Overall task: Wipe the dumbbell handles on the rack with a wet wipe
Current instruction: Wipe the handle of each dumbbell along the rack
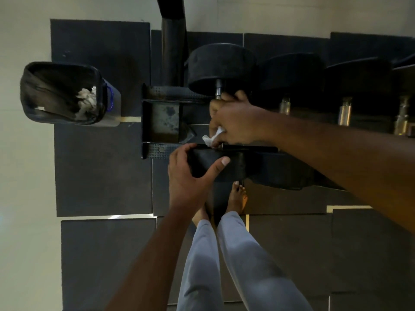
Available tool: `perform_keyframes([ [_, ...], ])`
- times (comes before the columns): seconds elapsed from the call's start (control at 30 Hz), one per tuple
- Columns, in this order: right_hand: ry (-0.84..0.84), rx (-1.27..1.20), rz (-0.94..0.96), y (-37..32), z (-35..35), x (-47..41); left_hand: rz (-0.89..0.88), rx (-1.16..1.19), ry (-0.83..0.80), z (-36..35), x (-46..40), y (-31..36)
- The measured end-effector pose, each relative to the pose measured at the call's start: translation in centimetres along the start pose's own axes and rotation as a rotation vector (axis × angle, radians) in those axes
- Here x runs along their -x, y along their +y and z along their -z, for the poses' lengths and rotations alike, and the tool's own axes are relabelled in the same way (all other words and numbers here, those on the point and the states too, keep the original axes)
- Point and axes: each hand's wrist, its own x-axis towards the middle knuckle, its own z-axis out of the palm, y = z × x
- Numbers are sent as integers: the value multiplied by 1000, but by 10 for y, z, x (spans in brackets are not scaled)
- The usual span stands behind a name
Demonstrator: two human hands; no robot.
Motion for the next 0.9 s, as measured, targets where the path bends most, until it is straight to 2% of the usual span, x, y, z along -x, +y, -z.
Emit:
perform_keyframes([
  [0.1, 49, -137, -63, 13, -12, 22, 2, 3, 2, 0, 2, 1],
  [0.23, 47, -606, -292, 24, -43, 34, -3, 11, 9, -3, 2, 2],
  [0.33, 46, -787, -403, 27, -61, 30, -4, 20, 25, -5, 4, 1],
  [0.53, -35, -875, -457, 32, -67, 16, 5, 10, 42, -9, 4, -2],
  [0.7, -109, -747, -434, 29, -66, 5, 4, 7, 53, -10, 2, -7],
  [0.8, -71, -854, -467, 34, -60, 20, 16, 14, 57, -10, 1, -9],
  [0.9, 115, -962, -421, 37, -58, 32, 18, 32, 55, -11, 3, -9],
])
